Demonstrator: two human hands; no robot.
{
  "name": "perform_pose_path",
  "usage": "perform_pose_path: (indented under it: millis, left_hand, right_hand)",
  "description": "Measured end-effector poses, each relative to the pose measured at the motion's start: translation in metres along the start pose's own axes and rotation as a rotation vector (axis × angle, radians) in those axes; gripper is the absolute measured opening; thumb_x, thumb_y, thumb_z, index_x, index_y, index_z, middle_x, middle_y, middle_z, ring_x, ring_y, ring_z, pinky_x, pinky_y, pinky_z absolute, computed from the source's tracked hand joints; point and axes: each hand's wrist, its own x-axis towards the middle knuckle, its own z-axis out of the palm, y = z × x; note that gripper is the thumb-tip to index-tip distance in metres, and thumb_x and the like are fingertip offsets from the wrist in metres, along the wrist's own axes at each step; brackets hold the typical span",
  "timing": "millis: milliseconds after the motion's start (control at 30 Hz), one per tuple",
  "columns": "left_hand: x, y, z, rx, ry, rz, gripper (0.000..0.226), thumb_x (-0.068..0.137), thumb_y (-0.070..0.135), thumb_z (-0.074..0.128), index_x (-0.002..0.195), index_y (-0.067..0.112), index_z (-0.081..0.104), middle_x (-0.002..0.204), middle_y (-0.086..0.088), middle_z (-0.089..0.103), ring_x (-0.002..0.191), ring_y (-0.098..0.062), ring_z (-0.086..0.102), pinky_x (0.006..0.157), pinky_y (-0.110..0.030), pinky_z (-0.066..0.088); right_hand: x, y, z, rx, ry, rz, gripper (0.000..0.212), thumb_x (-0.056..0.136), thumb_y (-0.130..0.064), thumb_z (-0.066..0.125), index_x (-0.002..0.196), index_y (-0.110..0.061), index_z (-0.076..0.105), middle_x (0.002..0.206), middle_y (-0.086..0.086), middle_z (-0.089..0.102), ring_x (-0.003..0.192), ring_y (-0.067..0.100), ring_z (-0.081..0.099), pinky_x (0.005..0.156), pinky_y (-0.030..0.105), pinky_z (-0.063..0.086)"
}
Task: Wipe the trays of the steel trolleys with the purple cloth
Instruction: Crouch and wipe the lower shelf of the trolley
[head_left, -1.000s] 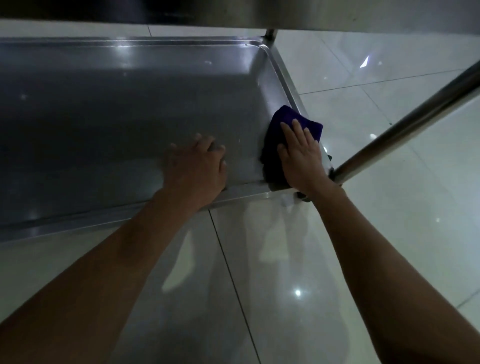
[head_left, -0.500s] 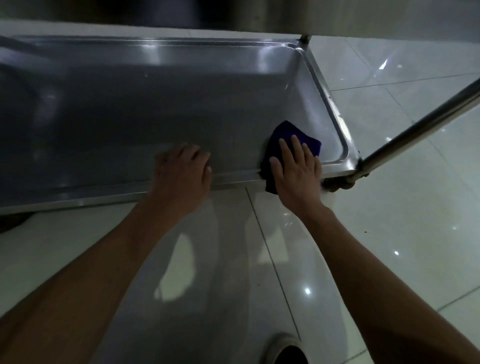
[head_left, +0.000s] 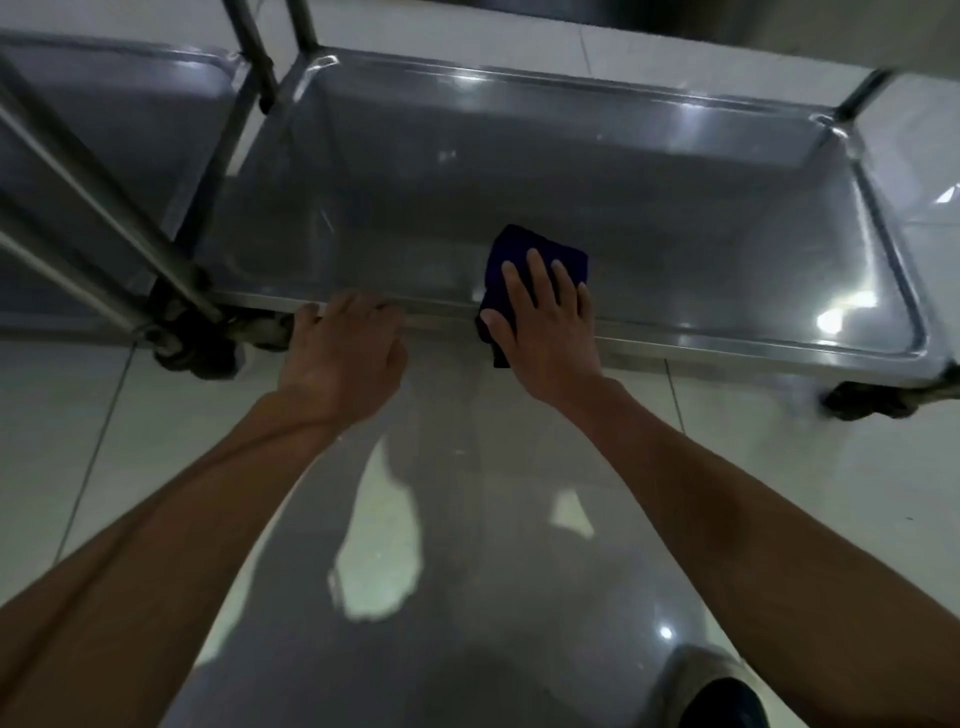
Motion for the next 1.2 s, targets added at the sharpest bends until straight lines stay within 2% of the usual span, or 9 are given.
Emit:
perform_pose_path:
  millis: [167, 267, 433, 600, 700, 900, 1000, 1100, 1200]
  left_hand:
    - [-0.028, -0.049, -0.005, 0.017, 0.013, -0.041, 0.041, 0.095, 0.035, 0.050, 0.133, 0.021, 0.058, 0.131, -0.005, 0.058, 0.123, -0.030, 0.049, 0.097, -0.049, 0.039]
    - [-0.039, -0.069, -0.009, 0.021, 0.015, -0.086, 0.037, 0.097, 0.035, 0.048, 0.129, 0.021, 0.060, 0.128, -0.002, 0.060, 0.120, -0.028, 0.051, 0.096, -0.047, 0.040]
    - [-0.058, -0.088, -0.017, -0.063, -0.044, -0.149, 0.045, 0.101, 0.037, 0.042, 0.144, 0.026, 0.049, 0.142, 0.002, 0.053, 0.130, -0.023, 0.046, 0.104, -0.043, 0.039]
    - [-0.085, -0.107, -0.038, -0.120, -0.091, -0.243, 0.037, 0.099, 0.035, 0.045, 0.131, 0.023, 0.060, 0.129, -0.002, 0.063, 0.120, -0.026, 0.055, 0.098, -0.040, 0.043]
    - [-0.111, -0.121, -0.070, -0.226, -0.083, -0.307, 0.033, 0.097, 0.033, 0.047, 0.121, 0.023, 0.066, 0.119, -0.003, 0.068, 0.109, -0.030, 0.061, 0.091, -0.044, 0.049]
    - [-0.167, -0.121, -0.158, -0.325, -0.164, -0.328, 0.034, 0.100, 0.033, 0.047, 0.126, 0.023, 0.065, 0.124, -0.004, 0.066, 0.112, -0.028, 0.058, 0.091, -0.041, 0.044]
    - [-0.186, -0.119, -0.216, -0.351, -0.173, -0.349, 0.039, 0.101, 0.035, 0.046, 0.136, 0.022, 0.060, 0.134, -0.004, 0.062, 0.118, -0.028, 0.056, 0.094, -0.040, 0.042]
    - [-0.207, -0.123, -0.283, -0.342, -0.177, -0.370, 0.036, 0.100, 0.033, 0.047, 0.129, 0.019, 0.064, 0.128, -0.006, 0.065, 0.114, -0.029, 0.057, 0.092, -0.044, 0.046]
    - [-0.231, -0.134, -0.355, -0.306, -0.202, -0.400, 0.035, 0.100, 0.032, 0.046, 0.126, 0.017, 0.064, 0.125, -0.005, 0.065, 0.114, -0.030, 0.056, 0.092, -0.045, 0.045]
  right_hand:
    - [0.019, -0.065, 0.012, -0.080, -0.007, -0.143, 0.068, 0.101, -0.061, 0.021, 0.158, -0.025, 0.010, 0.166, 0.007, 0.006, 0.152, 0.033, 0.006, 0.122, 0.053, 0.011]
    - [0.029, -0.097, 0.017, -0.082, -0.006, -0.226, 0.065, 0.102, -0.051, 0.036, 0.158, -0.025, 0.015, 0.166, 0.007, 0.009, 0.152, 0.031, 0.009, 0.122, 0.050, 0.013]
    - [0.037, -0.126, 0.017, -0.085, 0.011, -0.345, 0.062, 0.101, -0.033, 0.048, 0.156, -0.024, 0.022, 0.165, 0.005, 0.015, 0.150, 0.031, 0.014, 0.121, 0.047, 0.018]
    - [0.040, -0.180, -0.004, 0.027, -0.101, -0.509, 0.060, 0.098, -0.022, 0.051, 0.154, -0.022, 0.031, 0.162, 0.002, 0.026, 0.146, 0.026, 0.028, 0.115, 0.040, 0.025]
    - [0.018, -0.200, -0.038, 0.143, -0.184, -0.516, 0.059, 0.095, -0.019, 0.054, 0.152, -0.020, 0.038, 0.158, 0.002, 0.035, 0.139, 0.026, 0.040, 0.111, 0.036, 0.031]
    - [-0.062, -0.211, -0.129, 0.256, -0.240, -0.434, 0.057, 0.097, -0.019, 0.055, 0.151, -0.020, 0.039, 0.157, 0.000, 0.037, 0.140, 0.020, 0.038, 0.113, 0.038, 0.033]
    - [-0.096, -0.224, -0.188, 0.314, -0.264, -0.375, 0.055, 0.097, -0.019, 0.057, 0.150, -0.020, 0.042, 0.156, 0.001, 0.040, 0.140, 0.020, 0.040, 0.113, 0.038, 0.034]
    - [-0.128, -0.243, -0.252, 0.422, -0.221, -0.347, 0.051, 0.094, -0.014, 0.063, 0.144, -0.014, 0.050, 0.149, 0.006, 0.048, 0.131, 0.025, 0.051, 0.108, 0.040, 0.042]
    - [-0.148, -0.268, -0.324, 0.422, -0.258, -0.336, 0.052, 0.095, -0.017, 0.063, 0.145, -0.017, 0.049, 0.150, 0.003, 0.048, 0.130, 0.023, 0.051, 0.109, 0.038, 0.042]
